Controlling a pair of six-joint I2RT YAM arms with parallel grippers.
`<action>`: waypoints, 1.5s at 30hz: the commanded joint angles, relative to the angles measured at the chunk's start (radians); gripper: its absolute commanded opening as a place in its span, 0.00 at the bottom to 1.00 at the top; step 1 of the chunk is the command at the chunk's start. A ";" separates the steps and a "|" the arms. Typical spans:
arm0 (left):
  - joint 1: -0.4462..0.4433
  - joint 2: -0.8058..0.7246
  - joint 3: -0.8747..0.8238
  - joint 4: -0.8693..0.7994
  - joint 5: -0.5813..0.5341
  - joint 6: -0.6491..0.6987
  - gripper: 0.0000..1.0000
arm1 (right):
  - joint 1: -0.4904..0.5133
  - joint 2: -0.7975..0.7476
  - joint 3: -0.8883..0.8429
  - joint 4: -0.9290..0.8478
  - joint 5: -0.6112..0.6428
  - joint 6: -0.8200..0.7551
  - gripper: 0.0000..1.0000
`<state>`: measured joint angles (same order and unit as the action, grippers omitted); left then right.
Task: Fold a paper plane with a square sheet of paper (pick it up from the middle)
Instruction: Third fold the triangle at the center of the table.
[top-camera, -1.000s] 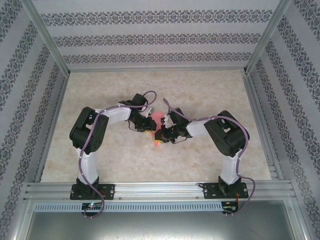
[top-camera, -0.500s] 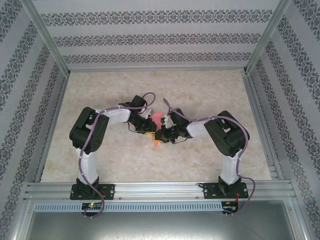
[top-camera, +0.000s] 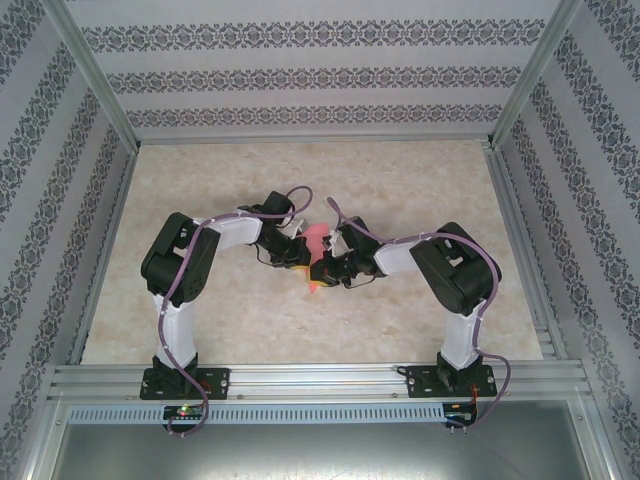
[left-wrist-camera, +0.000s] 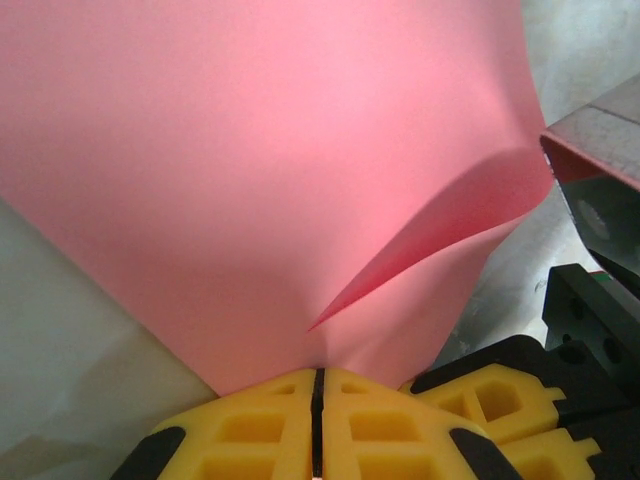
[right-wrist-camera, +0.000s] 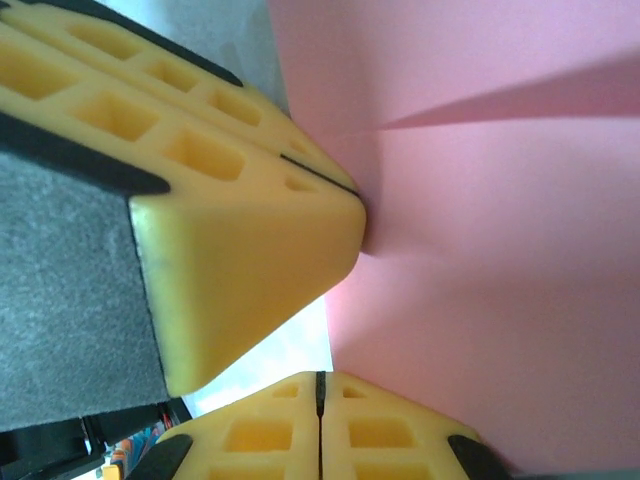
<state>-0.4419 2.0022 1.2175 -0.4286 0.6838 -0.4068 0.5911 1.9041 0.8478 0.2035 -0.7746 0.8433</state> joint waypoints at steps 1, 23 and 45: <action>-0.002 0.085 -0.022 -0.084 -0.195 0.046 0.10 | -0.003 -0.030 -0.026 -0.014 0.011 0.013 0.07; -0.003 0.135 -0.023 -0.104 -0.307 0.068 0.10 | 0.073 -0.077 -0.006 -0.255 0.111 -0.108 0.06; -0.004 0.139 -0.035 -0.096 -0.301 0.074 0.11 | 0.053 -0.082 0.033 -0.152 0.126 -0.012 0.05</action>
<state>-0.4461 2.0197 1.2495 -0.4725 0.6540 -0.3649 0.6376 1.7897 0.8547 0.0242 -0.6376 0.8165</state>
